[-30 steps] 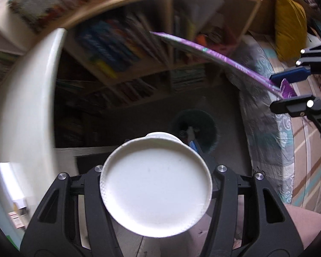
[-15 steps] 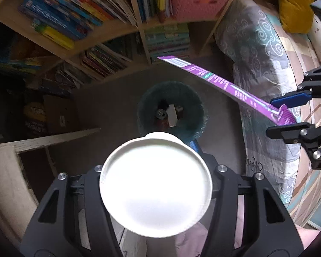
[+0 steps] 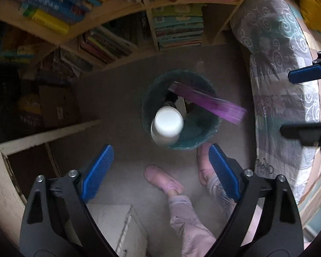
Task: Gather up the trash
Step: 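Carry the cup and toothbrush package over the teal wastebasket and open both tools, then return both tools to the table toward the two boxes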
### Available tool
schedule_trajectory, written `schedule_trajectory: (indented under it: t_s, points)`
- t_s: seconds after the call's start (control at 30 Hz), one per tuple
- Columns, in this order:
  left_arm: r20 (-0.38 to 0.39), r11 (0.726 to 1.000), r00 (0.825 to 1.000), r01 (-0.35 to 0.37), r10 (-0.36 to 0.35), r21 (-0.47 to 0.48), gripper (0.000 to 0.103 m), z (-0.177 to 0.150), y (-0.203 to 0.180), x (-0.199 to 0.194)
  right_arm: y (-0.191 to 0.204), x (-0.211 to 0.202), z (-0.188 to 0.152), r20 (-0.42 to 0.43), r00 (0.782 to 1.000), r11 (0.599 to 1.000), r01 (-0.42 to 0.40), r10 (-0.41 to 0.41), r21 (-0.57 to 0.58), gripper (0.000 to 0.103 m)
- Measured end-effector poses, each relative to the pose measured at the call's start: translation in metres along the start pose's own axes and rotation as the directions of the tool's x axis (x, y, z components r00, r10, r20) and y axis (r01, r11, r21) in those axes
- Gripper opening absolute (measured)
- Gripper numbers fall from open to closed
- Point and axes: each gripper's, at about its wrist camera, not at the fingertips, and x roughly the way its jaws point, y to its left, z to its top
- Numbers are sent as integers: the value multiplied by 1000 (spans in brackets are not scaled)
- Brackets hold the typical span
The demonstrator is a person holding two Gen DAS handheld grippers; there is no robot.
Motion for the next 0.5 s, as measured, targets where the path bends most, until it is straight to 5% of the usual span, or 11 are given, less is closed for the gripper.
schedule_trajectory:
  t_s: [0.5]
  points:
    - [86,1000,996,-12,12,1,89,-18,10,-54,21,-56,-6,60,998,996,14,-9,-87,81]
